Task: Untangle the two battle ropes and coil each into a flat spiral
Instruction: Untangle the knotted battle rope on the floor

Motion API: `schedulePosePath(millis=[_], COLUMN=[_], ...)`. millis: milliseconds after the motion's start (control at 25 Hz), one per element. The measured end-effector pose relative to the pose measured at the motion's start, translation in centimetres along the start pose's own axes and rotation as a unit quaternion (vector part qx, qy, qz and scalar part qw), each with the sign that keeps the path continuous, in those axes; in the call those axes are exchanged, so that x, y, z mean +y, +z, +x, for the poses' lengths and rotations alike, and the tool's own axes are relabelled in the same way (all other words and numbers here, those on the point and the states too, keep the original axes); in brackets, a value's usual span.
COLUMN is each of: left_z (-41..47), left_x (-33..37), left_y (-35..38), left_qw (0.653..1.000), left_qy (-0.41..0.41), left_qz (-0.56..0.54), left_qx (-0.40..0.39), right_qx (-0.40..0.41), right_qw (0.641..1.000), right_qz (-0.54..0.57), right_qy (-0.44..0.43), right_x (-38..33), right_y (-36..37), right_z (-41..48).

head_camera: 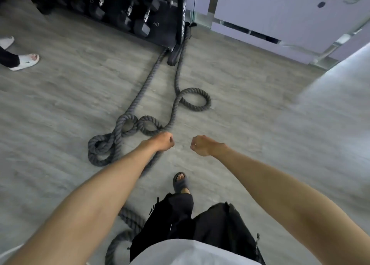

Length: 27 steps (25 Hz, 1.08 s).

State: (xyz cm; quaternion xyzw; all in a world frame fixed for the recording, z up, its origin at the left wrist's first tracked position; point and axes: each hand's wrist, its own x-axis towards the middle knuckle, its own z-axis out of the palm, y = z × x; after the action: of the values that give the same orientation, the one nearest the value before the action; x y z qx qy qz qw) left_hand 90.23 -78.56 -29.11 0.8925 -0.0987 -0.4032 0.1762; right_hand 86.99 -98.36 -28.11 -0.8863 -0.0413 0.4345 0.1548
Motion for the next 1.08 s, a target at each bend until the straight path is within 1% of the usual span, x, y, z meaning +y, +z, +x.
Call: schedulePosePath(millis=[80,200,280,440,560,680,760,960,1080], left_z=[4.0,9.5,13.5,22.2,29.6,37.4,42.8,57.6,65.2], left_x=[0.6,1.4,2.1,2.6,1.7,-0.1,-1.9,-8.8,-12.8], left_y=[-3.4,-7.3,-9.9,-13.5,-14.5,-14.0,-12.6,-6.2,-2.4], left_qw=[1.0,0.999,0.998,0.995,0.99,0.987,0.987,0.982,0.979], left_qy=[-0.013,-0.033,-0.047,-0.074,-0.096,-0.093,-0.088,-0.092,-0.1], left_qz=[-0.016,-0.019,-0.043,-0.063,-0.1,-0.125,-0.132,-0.164,-0.178], left_qx=[0.014,0.004,0.014,0.013,0.016,0.03,0.02,0.003,0.022], right_qx=[-0.008,-0.009,-0.003,0.007,0.002,0.01,0.012,0.03,0.031], right_qw=[1.0,1.0,1.0,1.0,0.999,0.999,0.999,0.993,0.981], right_qz=[0.002,-0.012,-0.01,0.004,0.007,0.017,0.033,0.108,0.176], right_qy=[-0.002,-0.007,-0.013,-0.027,-0.039,-0.027,-0.013,0.04,0.077], right_x=[0.7,2.2,3.3,5.4,7.2,9.4,11.0,14.6,16.1], right_y=[-4.6,-10.1,-13.6,-18.6,-20.8,-20.7,-19.2,-12.5,-8.2], right_z=[3.1,8.0,12.4,22.2,29.7,37.7,43.6,58.8,68.0])
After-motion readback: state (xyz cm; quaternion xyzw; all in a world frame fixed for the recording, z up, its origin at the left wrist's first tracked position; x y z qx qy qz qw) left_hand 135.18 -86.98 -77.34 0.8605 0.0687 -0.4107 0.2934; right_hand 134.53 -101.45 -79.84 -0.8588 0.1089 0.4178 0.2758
